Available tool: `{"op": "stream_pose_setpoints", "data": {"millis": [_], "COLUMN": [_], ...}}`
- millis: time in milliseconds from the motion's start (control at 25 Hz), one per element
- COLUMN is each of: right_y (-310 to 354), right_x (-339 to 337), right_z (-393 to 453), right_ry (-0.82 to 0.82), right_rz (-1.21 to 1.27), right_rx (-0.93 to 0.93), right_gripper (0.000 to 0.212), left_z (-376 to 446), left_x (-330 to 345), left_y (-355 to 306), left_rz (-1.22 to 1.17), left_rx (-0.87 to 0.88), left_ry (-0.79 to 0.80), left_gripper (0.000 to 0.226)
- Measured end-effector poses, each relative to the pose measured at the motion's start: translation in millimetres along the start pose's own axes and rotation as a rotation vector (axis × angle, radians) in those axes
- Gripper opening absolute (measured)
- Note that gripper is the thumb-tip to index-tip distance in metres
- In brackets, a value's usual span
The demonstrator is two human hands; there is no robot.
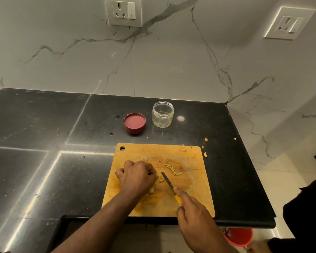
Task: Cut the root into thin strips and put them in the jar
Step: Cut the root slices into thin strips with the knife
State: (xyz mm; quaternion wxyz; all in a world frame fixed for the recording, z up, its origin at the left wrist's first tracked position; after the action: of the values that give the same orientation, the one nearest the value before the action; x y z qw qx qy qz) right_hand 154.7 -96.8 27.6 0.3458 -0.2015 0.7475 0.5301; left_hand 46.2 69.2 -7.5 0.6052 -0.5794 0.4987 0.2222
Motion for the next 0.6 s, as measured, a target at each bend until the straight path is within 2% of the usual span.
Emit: {"op": "stream_pose_setpoints", "data": {"millis": [600], "right_y": [1.8], "right_x": [15.6], "right_z": [13.9], "right_ry": [0.049], "right_rz": [-0.047], "right_rx": [-0.041], "right_gripper": [0.050], "left_z": [2.3], "left_x": [-0.6], "left_y": [-1.0], "left_rz": [0.000], "left_rx": [-0.030], "left_ry": [0.007], "left_gripper": [0.012]}}
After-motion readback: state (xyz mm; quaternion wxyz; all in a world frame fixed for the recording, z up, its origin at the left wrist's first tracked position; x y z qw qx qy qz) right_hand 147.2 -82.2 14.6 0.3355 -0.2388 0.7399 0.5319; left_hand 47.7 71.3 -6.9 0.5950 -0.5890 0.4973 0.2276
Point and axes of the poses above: each hand's wrist, its own z-axis towards the middle knuckle, its own x-axis out of the palm, y = z × x, the point moved 4 cm from there along z, towards the middle knuckle, and after that the axes turned 1 degree about -y, right-handed, at the moved point
